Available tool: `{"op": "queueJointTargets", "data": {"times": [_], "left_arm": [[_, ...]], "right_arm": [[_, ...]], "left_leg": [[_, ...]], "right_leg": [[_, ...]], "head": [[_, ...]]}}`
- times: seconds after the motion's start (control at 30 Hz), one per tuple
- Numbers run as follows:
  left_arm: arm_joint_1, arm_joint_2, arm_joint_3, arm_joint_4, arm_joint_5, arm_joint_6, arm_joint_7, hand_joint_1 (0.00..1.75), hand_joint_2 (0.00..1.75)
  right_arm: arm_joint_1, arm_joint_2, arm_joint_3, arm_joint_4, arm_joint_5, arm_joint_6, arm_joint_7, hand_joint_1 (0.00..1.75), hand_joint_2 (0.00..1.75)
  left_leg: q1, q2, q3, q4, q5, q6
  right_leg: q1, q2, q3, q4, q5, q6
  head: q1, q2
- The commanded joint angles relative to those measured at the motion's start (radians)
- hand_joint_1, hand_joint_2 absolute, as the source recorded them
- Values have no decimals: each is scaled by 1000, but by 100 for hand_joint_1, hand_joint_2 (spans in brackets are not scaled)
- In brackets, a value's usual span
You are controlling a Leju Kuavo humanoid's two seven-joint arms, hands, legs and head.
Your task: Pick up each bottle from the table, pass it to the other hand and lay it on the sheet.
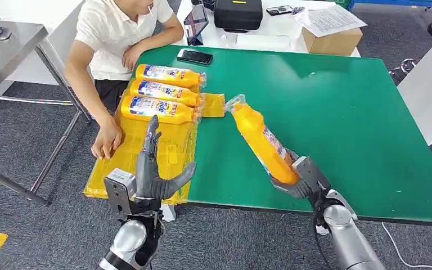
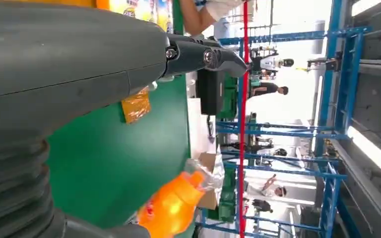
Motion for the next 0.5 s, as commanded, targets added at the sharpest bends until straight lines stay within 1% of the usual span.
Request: {"op": "queueJointTargets", "data": {"times": [0.03, 0.07, 0.1, 0.13, 0.17, 0.2, 0.23, 0.27, 0.3, 0.33, 0.37, 0.43, 0.5], "left_arm": [[69, 42, 25, 210, 355, -361, 181, 0, 175], [49, 46, 1, 267, 346, -394, 170, 0, 175], [34, 38, -1, 301, 364, -427, 171, 0, 175], [18, 33, -8, 322, 373, -449, 174, 0, 175], [-2, 23, -10, 332, 379, -465, 169, 0, 175], [-13, 18, -12, 337, 391, -482, 175, 0, 175], [-19, 16, -14, 337, 416, -509, 191, 0, 175], [-28, 18, -14, 334, 432, -529, 201, 0, 175], [-37, 20, -18, 334, 441, -547, 206, 0, 175], [-53, 22, -22, 339, 452, -568, 212, 0, 175], [-66, 21, -17, 347, 460, -574, 208, 0, 175], [-81, 20, 4, 350, 499, -605, 221, 0, 175], [-85, 23, 6, 349, 502, -607, 224, 0, 175]], "right_arm": [[71, 83, 60, -244, -72, 66, -50, 175, 175], [73, 101, 100, -255, -81, 83, -58, 175, 175], [70, 115, 133, -255, -88, 90, -62, 175, 175], [64, 130, 161, -247, -97, 103, -62, 175, 175], [57, 144, 190, -236, -101, 108, -61, 175, 175], [47, 150, 214, -221, -101, 109, -62, 175, 175], [37, 148, 239, -208, -105, 108, -68, 175, 175], [24, 148, 264, -189, -108, 114, -75, 175, 175], [14, 144, 290, -182, -103, 129, -100, 175, 175], [4, 138, 319, -170, -100, 167, -161, 175, 175], [4, 143, 321, -155, -114, 194, -172, 175, 175], [2, 138, 346, -139, -95, 215, -190, 175, 175], [3, 138, 347, -134, -94, 215, -195, 175, 175]], "left_leg": [[0, 4, 6, -3, -2, -2], [0, 6, 9, -3, -3, -3], [0, 5, 7, -3, -2, -2], [0, 6, 9, -4, -3, -3], [1, 5, 9, -3, -3, -3], [1, 6, 7, -2, -3, -3], [0, 4, 4, -2, -1, -3], [1, 4, 5, -1, -2, -3], [2, 5, 6, -1, -2, -4], [1, 4, 4, -1, -1, -3], [2, 5, 5, 0, -2, -3], [1, 2, 2, -1, -1, -2], [1, 2, 4, -1, -1, -2]], "right_leg": [[0, 4, 4, -2, -1, -2], [0, 6, 7, -2, -2, -3], [0, 6, 4, -2, -1, -2], [0, 6, 6, -2, -1, -3], [1, 5, 7, -2, -2, -3], [1, 6, 4, -1, -1, -3], [0, 4, 2, -1, -1, -2], [1, 4, 3, 0, -1, -3], [2, 5, 4, 0, -1, -4], [1, 4, 1, 0, -1, -3], [1, 5, 2, 1, -1, -3], [1, 2, 0, 1, 0, -2], [1, 2, 2, 0, -1, -2]], "head": [[0, 0], [0, 0], [0, 0], [0, 0], [0, 0], [0, 0], [0, 0], [0, 0], [-1, 0], [0, 0], [0, 0], [0, 0], [0, 0]]}}
